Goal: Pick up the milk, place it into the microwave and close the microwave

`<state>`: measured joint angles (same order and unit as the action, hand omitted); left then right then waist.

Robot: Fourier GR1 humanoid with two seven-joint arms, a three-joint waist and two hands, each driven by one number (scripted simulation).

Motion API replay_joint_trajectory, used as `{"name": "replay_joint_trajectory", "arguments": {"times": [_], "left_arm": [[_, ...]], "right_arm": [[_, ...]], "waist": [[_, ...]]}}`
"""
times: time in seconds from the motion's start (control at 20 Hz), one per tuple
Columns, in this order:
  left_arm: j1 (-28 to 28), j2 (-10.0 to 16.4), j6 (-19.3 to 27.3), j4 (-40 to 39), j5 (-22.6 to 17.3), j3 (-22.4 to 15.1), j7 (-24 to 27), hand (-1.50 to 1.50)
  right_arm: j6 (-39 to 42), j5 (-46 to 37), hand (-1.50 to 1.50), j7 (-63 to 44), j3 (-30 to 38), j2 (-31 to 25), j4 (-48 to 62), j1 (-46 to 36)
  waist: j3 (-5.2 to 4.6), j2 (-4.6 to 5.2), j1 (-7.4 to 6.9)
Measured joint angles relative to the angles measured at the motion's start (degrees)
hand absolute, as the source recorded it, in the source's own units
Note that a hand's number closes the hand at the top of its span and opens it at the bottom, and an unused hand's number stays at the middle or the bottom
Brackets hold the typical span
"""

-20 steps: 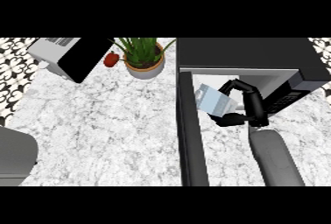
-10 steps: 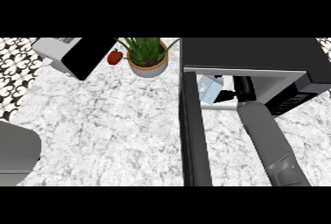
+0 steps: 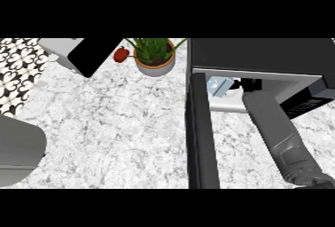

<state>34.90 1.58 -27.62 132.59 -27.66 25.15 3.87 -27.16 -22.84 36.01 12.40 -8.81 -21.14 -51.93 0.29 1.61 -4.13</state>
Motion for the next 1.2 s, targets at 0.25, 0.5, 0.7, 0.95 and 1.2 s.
{"name": "replay_joint_trajectory", "arguments": {"times": [0.25, 0.5, 0.7, 0.95, 1.2], "left_arm": [[-1.2, 0.8, -0.3, -0.7, -0.1, -0.2, -0.7, -1.50], [-3.5, 1.1, 0.0, -2.1, 0.9, -0.9, -1.0, -1.50], [-4.6, 1.5, 0.1, -2.6, 1.2, -1.1, -1.3, -1.50], [-5.5, 2.1, 0.2, -3.1, 2.7, -0.7, -1.2, -1.50], [-6.2, 2.4, -0.4, -4.1, 4.0, -1.1, -1.0, -1.50]], "right_arm": [[-6.2, -2.1, 1.50, 1.8, 0.3, -2.3, 4.2, -2.5], [-10.4, -4.3, 1.50, 2.5, -0.1, -4.8, 8.0, -3.9], [-15.1, -5.4, -1.50, -0.4, 0.1, -6.9, 11.0, -4.5], [-21.0, -7.7, -1.50, -5.8, -0.8, -8.4, 14.3, -4.7], [-18.5, -7.9, -1.50, -2.9, -1.0, -8.4, 14.0, -5.7]], "waist": [[0.25, 0.91, -0.98], [0.14, 1.34, -1.65], [0.02, 1.63, -2.43], [-0.14, 1.75, -3.14], [0.03, 1.72, -3.27]]}}
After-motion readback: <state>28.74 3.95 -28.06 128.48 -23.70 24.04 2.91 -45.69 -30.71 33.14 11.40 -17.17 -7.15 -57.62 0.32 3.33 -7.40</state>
